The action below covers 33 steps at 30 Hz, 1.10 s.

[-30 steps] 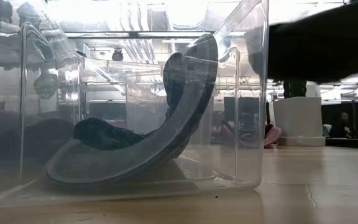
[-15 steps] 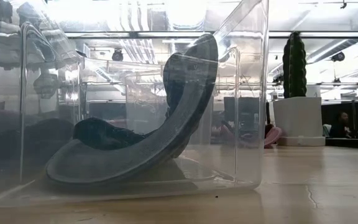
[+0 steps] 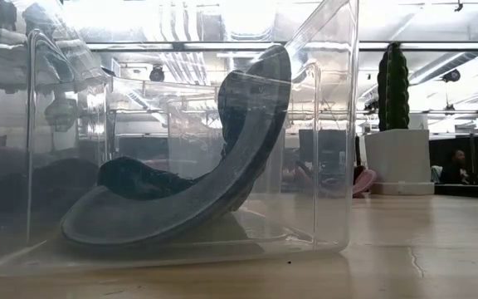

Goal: Pick & Place hat
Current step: Put the black cap into the bottom transparent bin

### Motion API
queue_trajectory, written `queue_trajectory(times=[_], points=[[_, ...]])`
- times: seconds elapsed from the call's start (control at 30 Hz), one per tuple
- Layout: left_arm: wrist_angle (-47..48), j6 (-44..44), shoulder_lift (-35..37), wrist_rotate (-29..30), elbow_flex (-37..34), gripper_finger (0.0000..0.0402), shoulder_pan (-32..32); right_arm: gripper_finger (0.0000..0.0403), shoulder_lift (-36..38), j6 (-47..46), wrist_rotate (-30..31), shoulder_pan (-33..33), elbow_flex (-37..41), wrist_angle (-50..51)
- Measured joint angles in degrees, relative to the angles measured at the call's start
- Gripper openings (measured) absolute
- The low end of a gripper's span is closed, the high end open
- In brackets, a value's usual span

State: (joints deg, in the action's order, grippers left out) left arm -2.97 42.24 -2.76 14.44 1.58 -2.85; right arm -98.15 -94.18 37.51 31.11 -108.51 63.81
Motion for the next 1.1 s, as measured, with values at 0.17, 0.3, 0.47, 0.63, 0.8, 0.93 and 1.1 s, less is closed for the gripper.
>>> queue_trajectory(times=[0.17,0.3,0.47,0.63,0.8,0.93,1.1], points=[[0.0,0.0,0.0,0.0,0.0,0.0000,0.0,0.0013,0.0,-0.1,-1.6,-0.7,0.0,-0.2],[0.0,0.0,0.0,0.0,0.0,0.0000,0.0,0.0013,-0.2,0.1,-1.9,-0.8,0.1,-3.1],[0.0,0.0,0.0,0.0,0.0,0.0000,0.0,0.0013,-1.3,0.3,-2.0,-0.8,0.2,-4.8],[0.0,0.0,0.0,0.0,0.0,0.0000,0.0,0.0013,-2.0,0.2,-4.2,-0.8,1.4,-6.5],[0.1,0.0,0.0,0.0,0.0,0.0000,0.0,0.0013,-2.9,0.1,-6.4,-1.1,1.9,-7.4],[0.1,0.0,0.0,0.0,0.0,0.0000,0.0,0.0013,-3.2,-0.1,-6.6,-1.1,1.9,-7.9],[0.1,0.0,0.0,0.0,0.0,0.0000,0.0,0.0013,-3.2,-1.4,-7.9,-1.1,2.0,-8.1]])
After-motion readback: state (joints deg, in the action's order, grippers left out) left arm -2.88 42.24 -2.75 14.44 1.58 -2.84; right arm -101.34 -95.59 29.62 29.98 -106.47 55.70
